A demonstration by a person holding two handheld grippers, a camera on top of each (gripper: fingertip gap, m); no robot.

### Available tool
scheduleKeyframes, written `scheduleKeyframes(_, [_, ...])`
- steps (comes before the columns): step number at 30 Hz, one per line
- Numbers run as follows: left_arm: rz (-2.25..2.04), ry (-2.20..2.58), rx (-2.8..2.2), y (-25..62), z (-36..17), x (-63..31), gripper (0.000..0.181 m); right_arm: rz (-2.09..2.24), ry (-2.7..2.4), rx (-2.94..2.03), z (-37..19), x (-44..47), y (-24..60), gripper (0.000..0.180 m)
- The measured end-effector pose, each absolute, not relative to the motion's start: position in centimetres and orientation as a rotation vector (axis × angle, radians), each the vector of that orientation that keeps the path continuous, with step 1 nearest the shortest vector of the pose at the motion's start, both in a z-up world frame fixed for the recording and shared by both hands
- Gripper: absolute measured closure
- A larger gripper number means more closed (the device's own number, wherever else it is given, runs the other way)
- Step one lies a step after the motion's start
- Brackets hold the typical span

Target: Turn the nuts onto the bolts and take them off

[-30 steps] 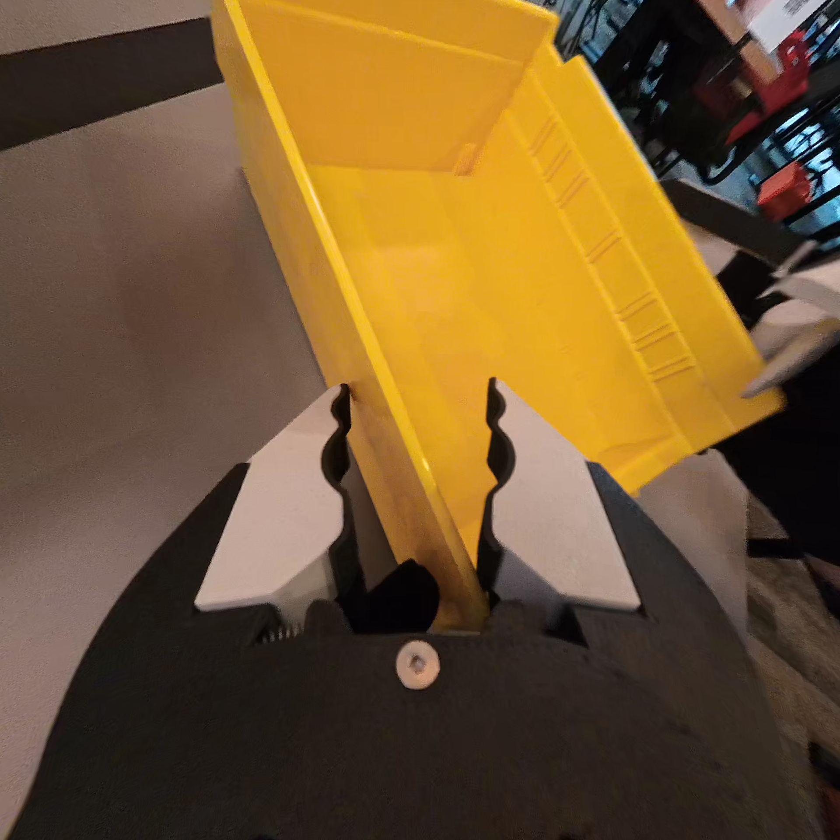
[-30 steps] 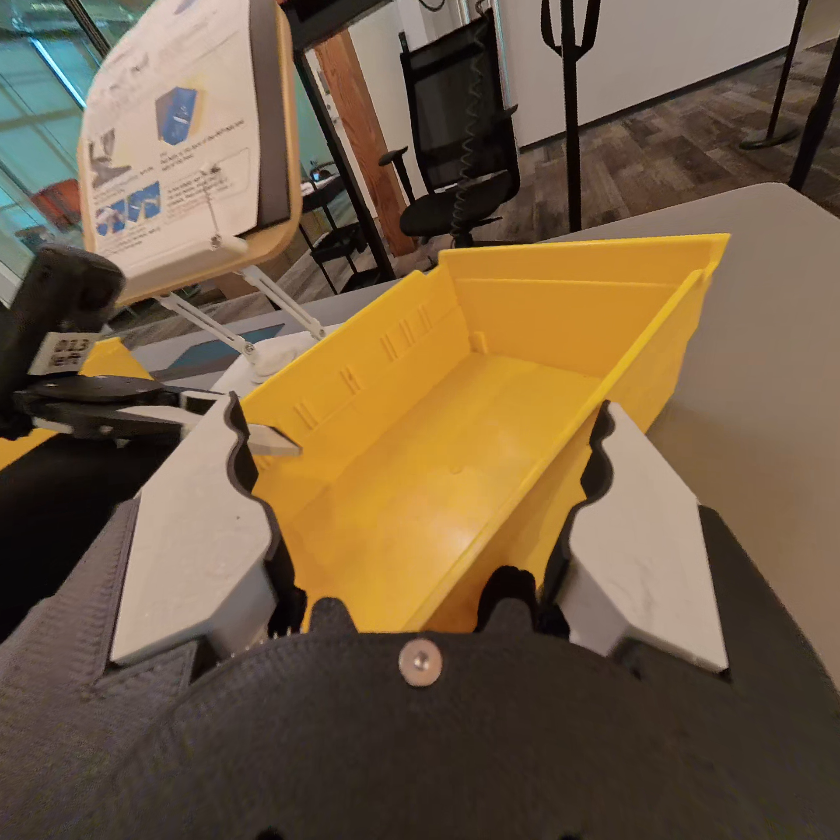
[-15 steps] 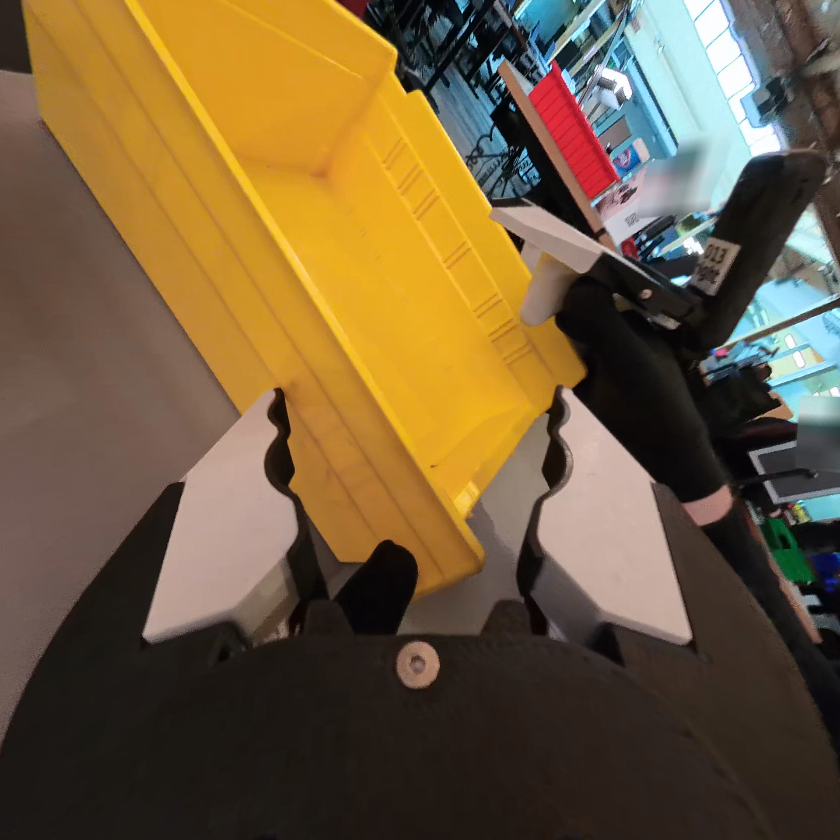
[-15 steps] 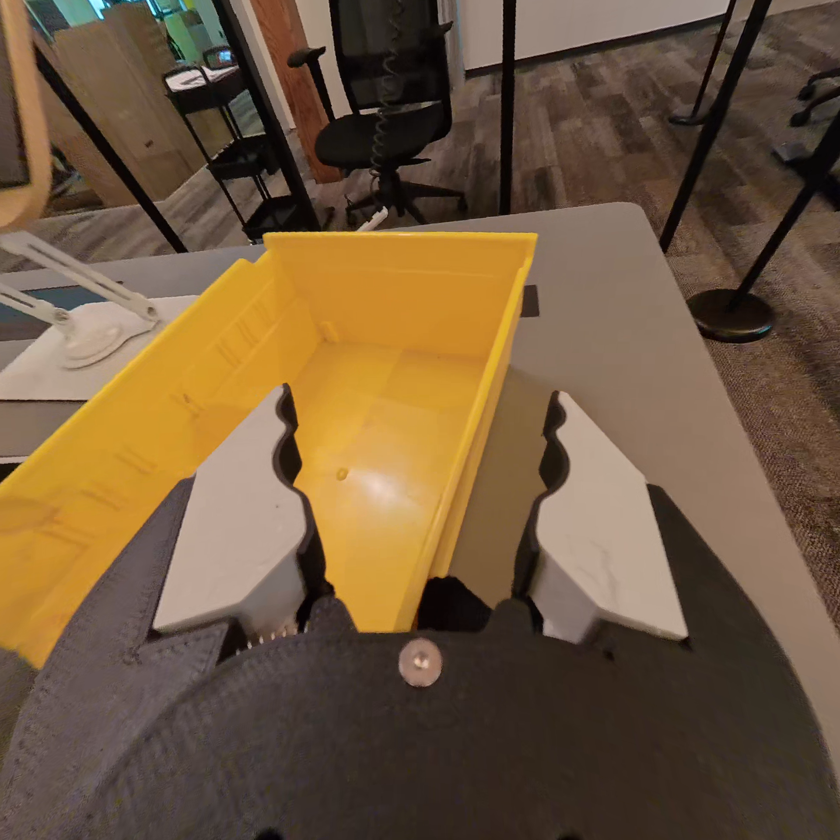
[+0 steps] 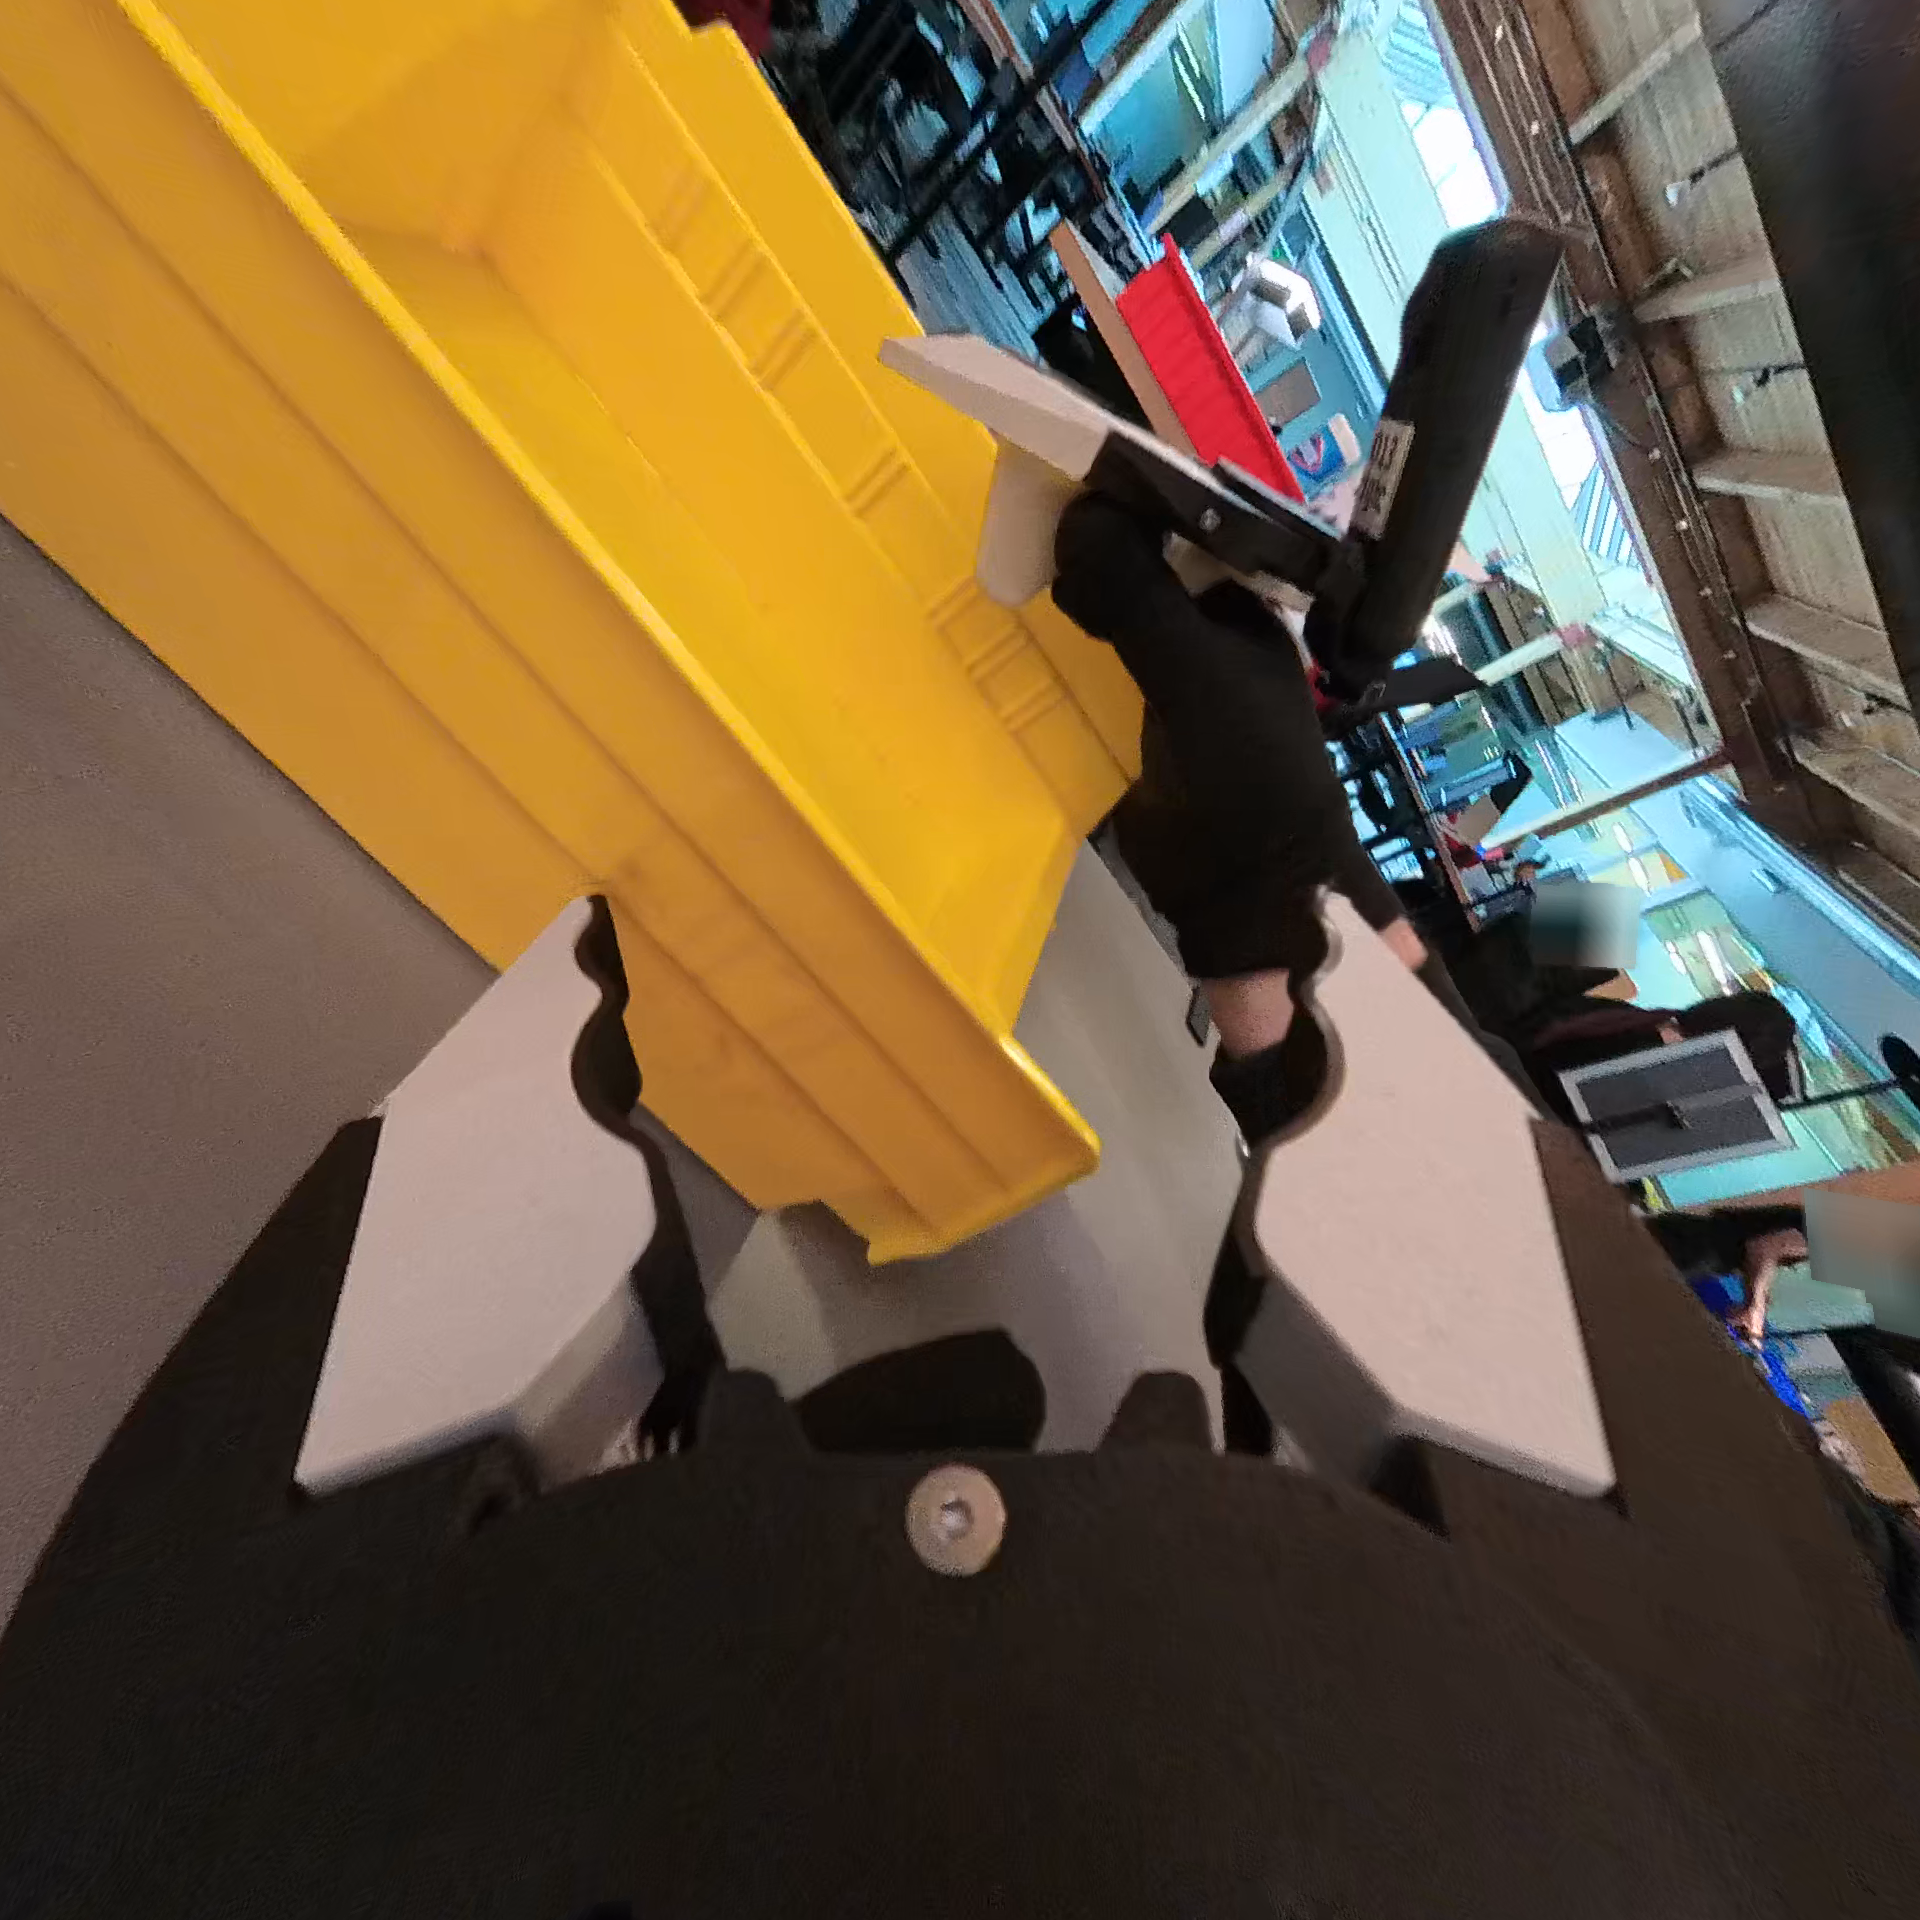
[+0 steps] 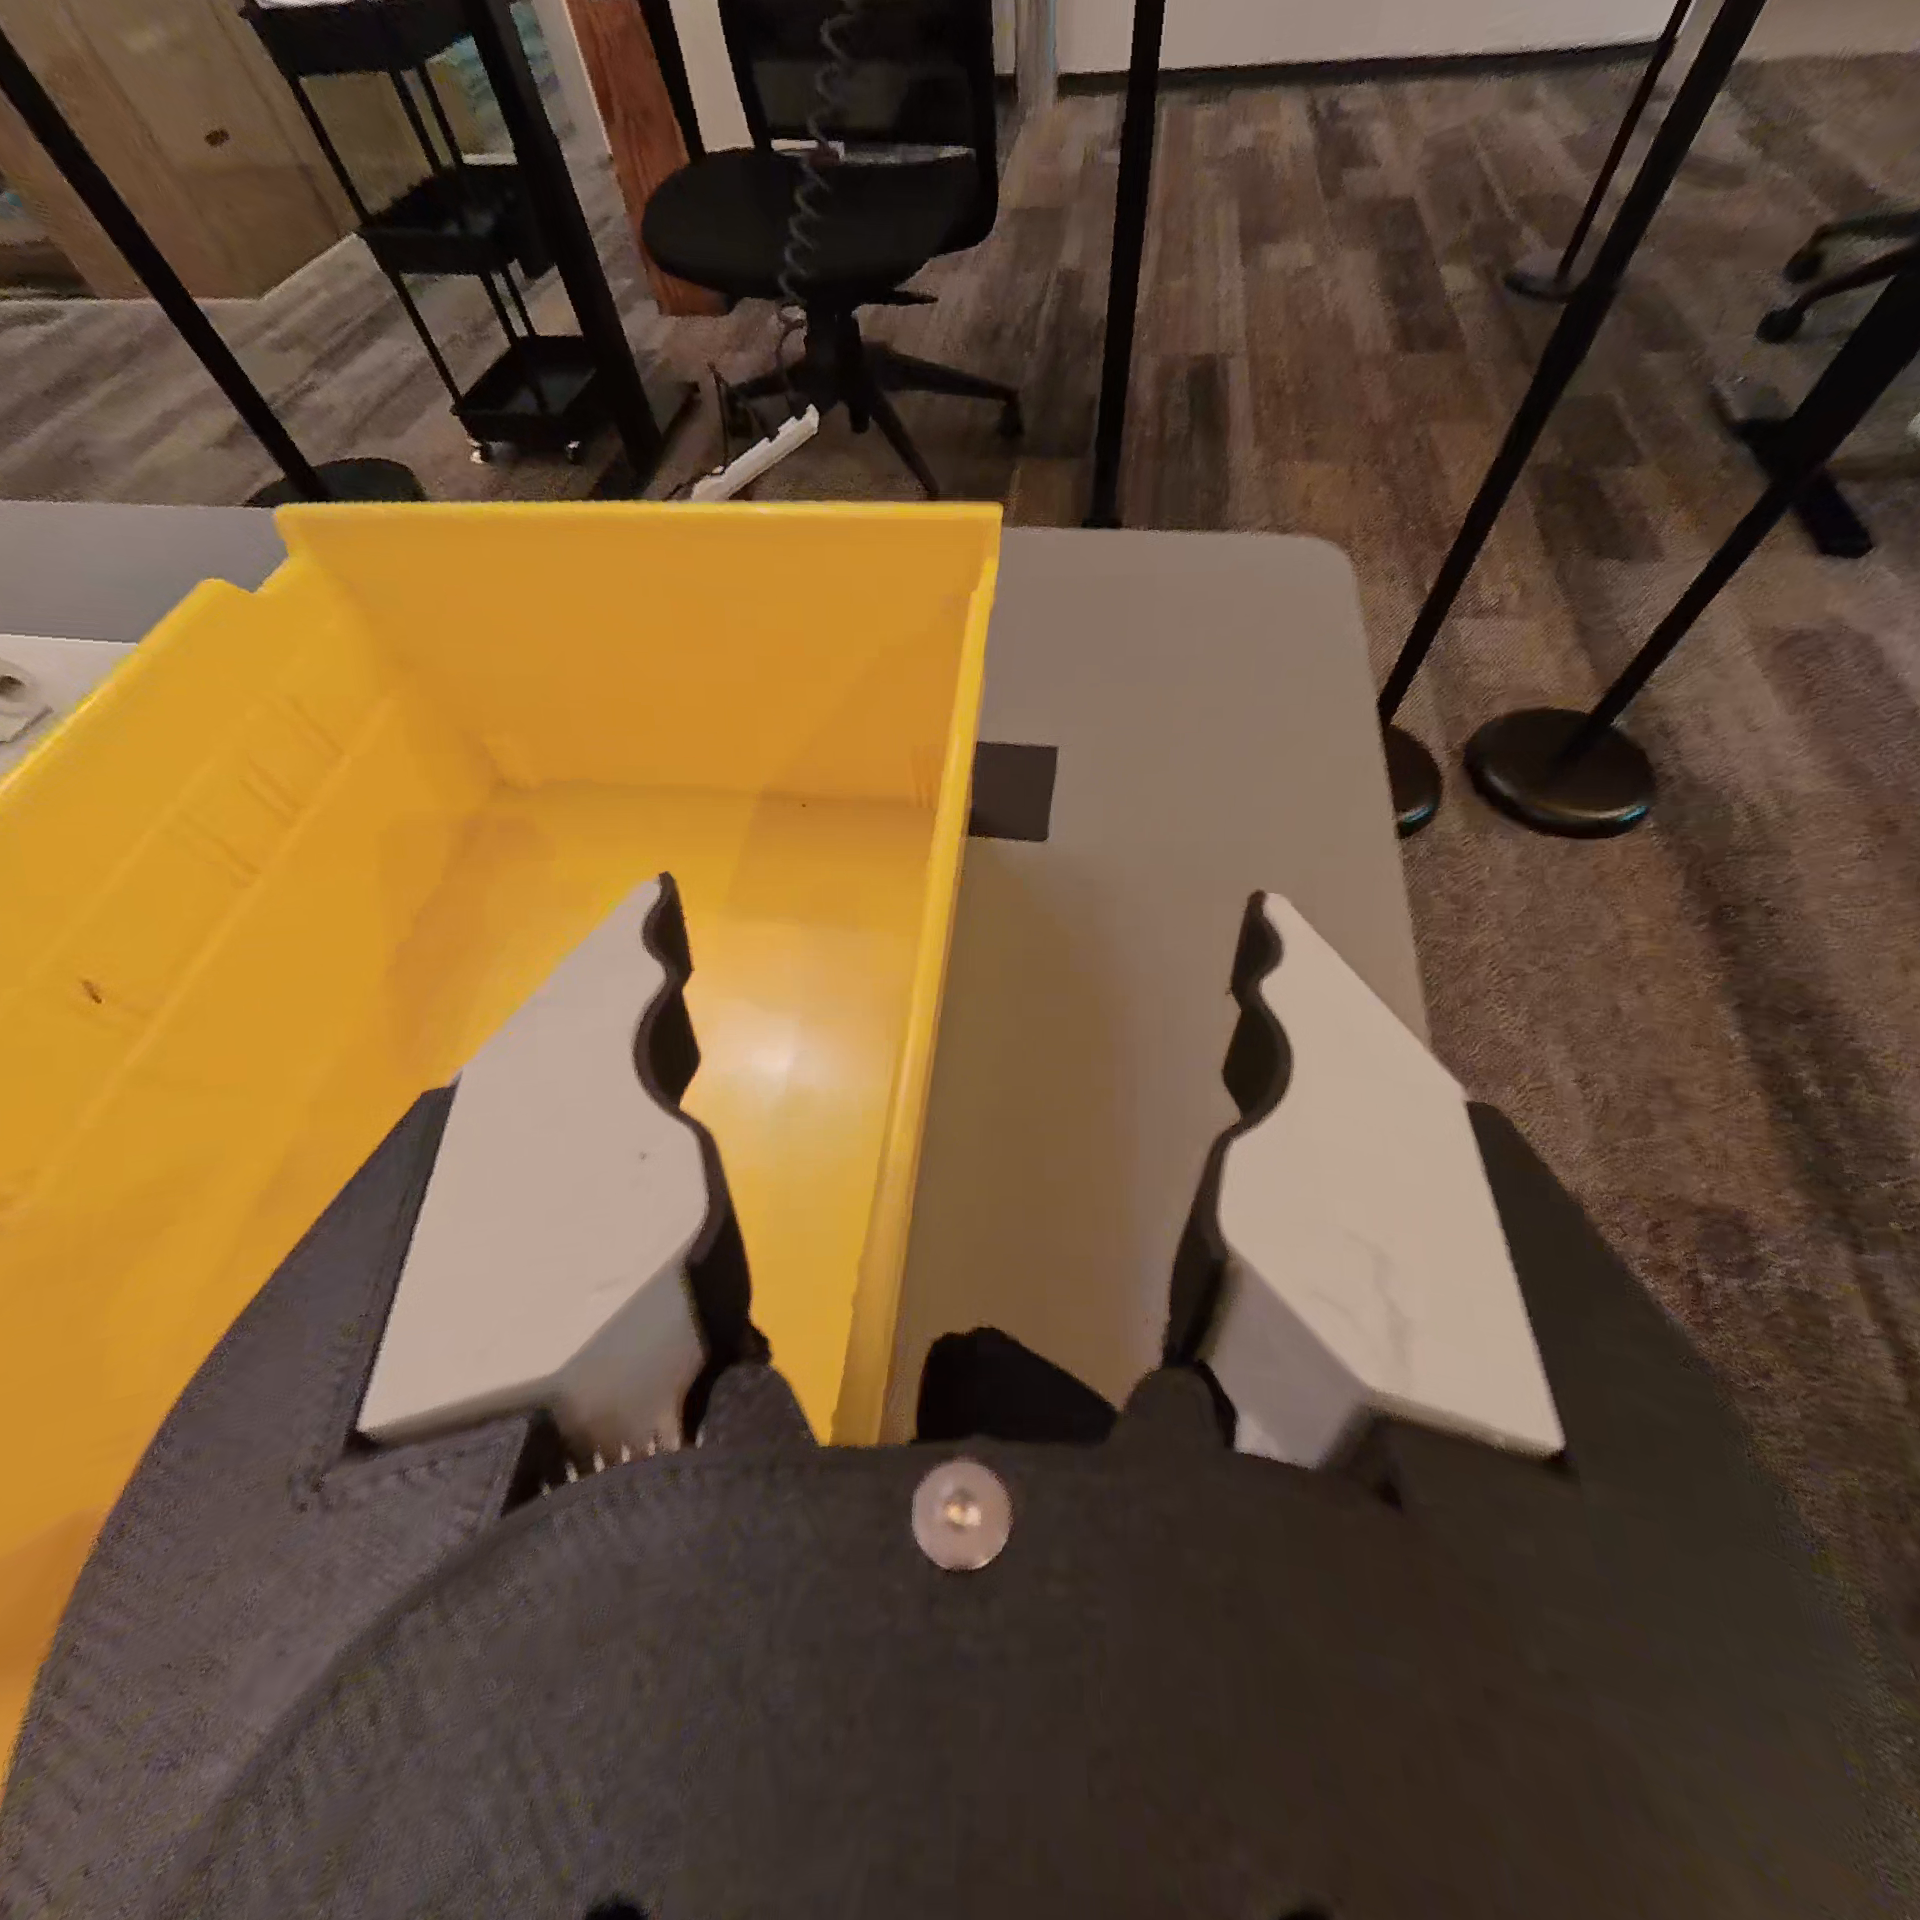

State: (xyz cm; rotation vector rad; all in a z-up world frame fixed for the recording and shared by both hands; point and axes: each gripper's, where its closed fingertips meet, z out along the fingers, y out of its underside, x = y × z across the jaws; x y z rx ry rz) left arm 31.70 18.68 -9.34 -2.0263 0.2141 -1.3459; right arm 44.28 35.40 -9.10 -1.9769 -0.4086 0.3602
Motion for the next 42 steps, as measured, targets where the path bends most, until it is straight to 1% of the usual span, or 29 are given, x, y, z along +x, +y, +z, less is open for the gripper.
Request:
scheduleKeyframes(2, [-1.364, 0.219, -2.029, 18.1, -8.9, 30.7, 0.056, 0.305, -0.403, -1.934, -7.8, 45.0, 35.3, 0.072])
scheduleKeyframes(5, [-1.368, 0.37, -2.05, 15.1, -7.4, 29.0, 0.059, 0.083, -0.378, -1.845, -4.3, 47.4, 34.1, 0.072])
scheduleKeyframes(8, [-1.278, 0.501, -1.992, 12.4, -4.0, 25.2, 0.062, -0.045, -0.394, -1.711, 1.1, 46.8, 30.9, 0.081])
scheduleKeyframes(9, [-1.22, 0.527, -1.967, 11.9, -2.6, 23.3, 0.062, -0.03, -0.415, -1.665, 2.9, 45.5, 29.5, 0.086])
scheduleKeyframes(13, [-0.931, 0.51, -1.886, 11.4, 2.6, 13.2, 0.066, 0.163, -0.522, -1.511, 8.7, 36.0, 24.2, 0.092])
scheduleKeyframes(15, [-0.746, 0.44, -1.86, 11.5, 4.5, 6.4, 0.067, 0.262, -0.601, -1.472, 10.3, 30.0, 22.1, 0.093])
scheduleKeyframes(18, [-0.476, 0.297, -1.866, 11.0, 5.7, -5.0, 0.068, 0.557, -0.674, -1.416, 11.5, 20.0, 19.1, 0.094])
scheduleKeyframes(20, [-0.222, 0.199, -1.894, 10.1, 5.3, -13.6, 0.066, 0.714, -0.725, -1.411, 10.6, 13.8, 17.8, 0.094])
scheduleKeyframes(22, [-0.082, 0.083, -1.923, 8.2, 4.6, -21.2, 0.066, 0.839, -0.745, -1.43, 8.6, 8.8, 17.5, 0.095])
scheduleKeyframes(23, [-0.008, 0.037, -1.95, 7.1, 3.9, -24.8, 0.068, 0.894, -0.747, -1.451, 7.1, 6.7, 17.6, 0.096])
scheduleKeyframes(27, [0.239, -0.134, -2.061, 2.0, 0.1, -36.6, 0.06, 1.016, -0.751, -1.548, 0.0, 0.9, 18.4, 0.098])
scheduleKeyframes(31, [0.266, -0.241, -2.155, -1.6, -4.5, -41.8, 0.054, 0.998, -0.79, -1.615, -6.8, -1.4, 18.3, 0.102])
scheduleKeyframes(32, [0.279, -0.248, -2.182, -2.2, -5.6, -42.4, 0.052, 1.017, -0.799, -1.636, -7.9, -1.8, 18.1, 0.101])
scheduleKeyframes(35, [0.318, -0.236, -2.271, -3.1, -8.8, -43.4, 0.058, 0.984, -0.896, -1.63, -8.8, -2.7, 17.4, 0.103])
scheduleKeyframes(37, [0.295, -0.213, -2.334, -3.3, -10.9, -43.2, 0.071, 0.943, -0.948, -1.628, -9.6, -3.0, 17.1, 0.104])
scheduleKeyframes(38, [0.255, -0.208, -2.358, -3.3, -11.7, -42.8, 0.086, 0.942, -0.959, -1.641, -10.2, -3.1, 17.0, 0.104])
scheduleKeyframes(40, [0.142, -0.202, -2.371, -3.1, -12.8, -41.8, 0.13, 0.94, -0.971, -1.654, -10.8, -3.2, 17.0, 0.104])
scheduleKeyframes(41, [0.092, -0.2, -2.386, -3.0, -13.4, -41.3, 0.147, 0.93, -0.979, -1.654, -10.8, -3.2, 17.0, 0.104])
scheduleKeyframes(42, [0.072, -0.202, -2.392, -2.9, -13.8, -41.0, 0.169, 0.914, -0.989, -1.651, -10.8, -3.1, 17.1, 0.104])
